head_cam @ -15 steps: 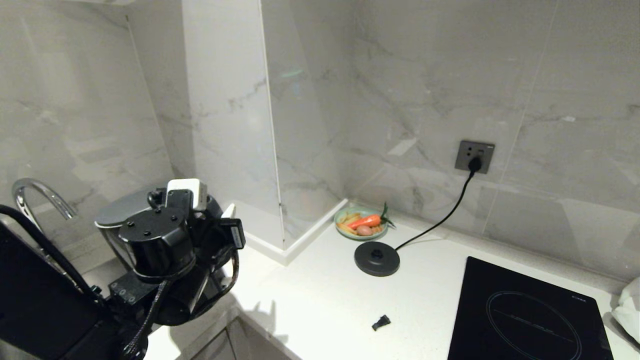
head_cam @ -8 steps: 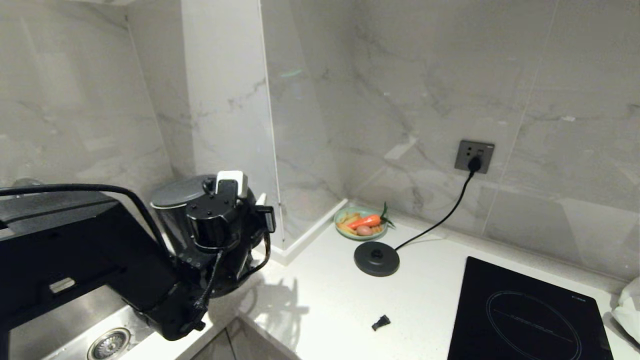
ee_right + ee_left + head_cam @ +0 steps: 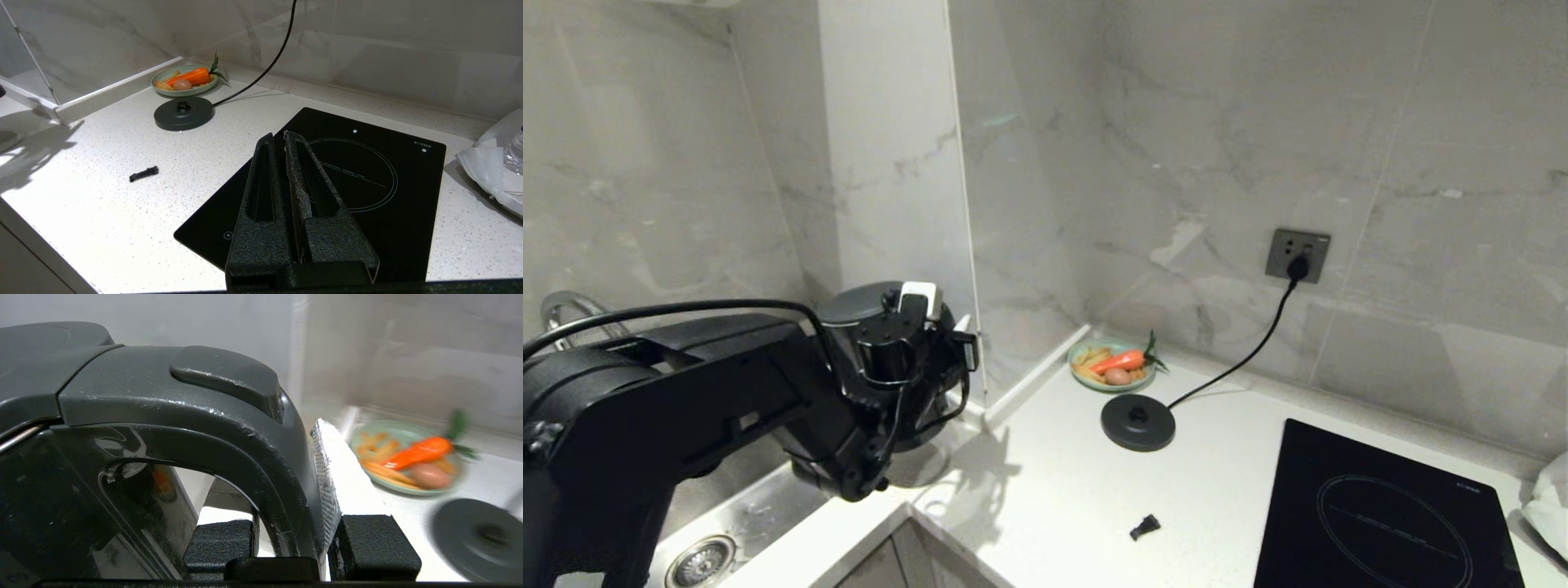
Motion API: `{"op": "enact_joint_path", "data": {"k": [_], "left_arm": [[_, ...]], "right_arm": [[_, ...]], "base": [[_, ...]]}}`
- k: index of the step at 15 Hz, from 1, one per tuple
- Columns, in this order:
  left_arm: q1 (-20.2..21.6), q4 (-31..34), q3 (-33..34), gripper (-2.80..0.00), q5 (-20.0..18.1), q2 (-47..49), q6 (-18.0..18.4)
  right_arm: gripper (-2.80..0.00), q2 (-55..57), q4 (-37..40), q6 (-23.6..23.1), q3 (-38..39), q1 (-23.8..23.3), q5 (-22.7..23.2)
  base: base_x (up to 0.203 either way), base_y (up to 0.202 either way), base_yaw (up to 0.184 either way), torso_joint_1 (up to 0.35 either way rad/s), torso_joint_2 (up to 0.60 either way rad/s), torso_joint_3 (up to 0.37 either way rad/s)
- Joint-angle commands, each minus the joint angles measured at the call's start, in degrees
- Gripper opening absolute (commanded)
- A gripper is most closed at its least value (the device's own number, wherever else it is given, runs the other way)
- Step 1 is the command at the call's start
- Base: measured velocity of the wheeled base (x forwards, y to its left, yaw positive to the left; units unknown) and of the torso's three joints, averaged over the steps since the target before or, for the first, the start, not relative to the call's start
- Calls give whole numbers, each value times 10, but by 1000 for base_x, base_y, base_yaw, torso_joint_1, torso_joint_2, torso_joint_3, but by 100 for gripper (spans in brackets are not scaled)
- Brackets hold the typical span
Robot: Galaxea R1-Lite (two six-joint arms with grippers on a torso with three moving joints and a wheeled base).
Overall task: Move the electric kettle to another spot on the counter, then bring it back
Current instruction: Place it by the sink
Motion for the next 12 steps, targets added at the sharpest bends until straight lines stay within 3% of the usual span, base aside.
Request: {"op": "enact_joint_path", "data": {"k": [1,7,12], "left_arm": [[18,-4,-35,-280,-5,61,9],[53,2,-167,-280,-20,176,33],[60,6,-179,-280,-21,194,41]], "right_arm": [[-280,0,0,0,0,0,0],[-280,0,0,0,0,0,0],[-280,0,0,0,0,0,0]], "base": [[0,0,0,0,0,0],[0,0,0,0,0,0],[0,0,0,0,0,0]]}}
